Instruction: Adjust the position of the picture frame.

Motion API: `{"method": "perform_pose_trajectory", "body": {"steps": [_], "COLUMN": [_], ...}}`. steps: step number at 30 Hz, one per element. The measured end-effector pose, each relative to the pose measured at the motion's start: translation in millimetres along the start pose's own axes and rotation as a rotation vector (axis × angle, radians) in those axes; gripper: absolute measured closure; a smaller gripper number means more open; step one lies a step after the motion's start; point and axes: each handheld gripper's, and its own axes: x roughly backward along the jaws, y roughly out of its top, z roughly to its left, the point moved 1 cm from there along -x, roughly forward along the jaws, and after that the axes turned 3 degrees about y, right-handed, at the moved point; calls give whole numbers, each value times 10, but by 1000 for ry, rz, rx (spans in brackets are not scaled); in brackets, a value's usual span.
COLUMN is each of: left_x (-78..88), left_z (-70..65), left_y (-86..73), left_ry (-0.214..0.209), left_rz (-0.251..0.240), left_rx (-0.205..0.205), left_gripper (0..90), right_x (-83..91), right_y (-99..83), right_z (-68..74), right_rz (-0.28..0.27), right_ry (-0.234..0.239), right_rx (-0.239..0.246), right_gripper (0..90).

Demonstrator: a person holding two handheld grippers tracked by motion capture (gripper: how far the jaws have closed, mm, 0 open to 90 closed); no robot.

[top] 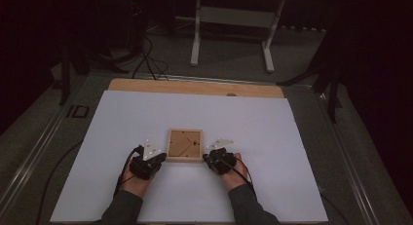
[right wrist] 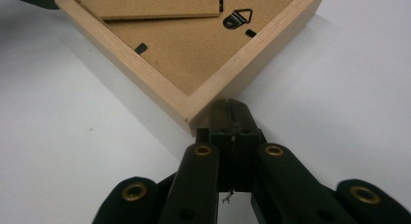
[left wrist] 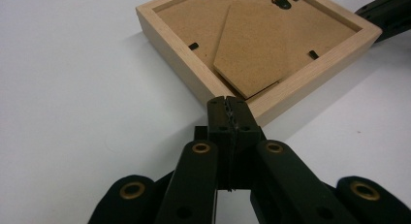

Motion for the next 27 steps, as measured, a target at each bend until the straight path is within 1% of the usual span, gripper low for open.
{"method": "perform_pose_trajectory", "body": {"steps": [5,8,15,19,27], "left_x": [-9,-12,-13,-16,-29], "left_z": [50,68,81,78,90], "left_y": [-2,-4,-4,-1,3], "left_ry": [-2,-1,-8,-4,-6], "left_rz": [-2,-3,-3,-4,-7], "left_rx": [22,31,35,33,43], "left_gripper": [899,899,899,899,900], "right_x": [-28,-42,-52,-51,-52], "right_y": [23,32,31,28,23], "right_z": [6,8,6,2,4], "right_rz": [-3,-6,-4,-6,-9], "right_ry": [0,5,7,9,7], "right_rx": [-7,0,4,2,2], "right_gripper": [900,900,900,900,900]}}
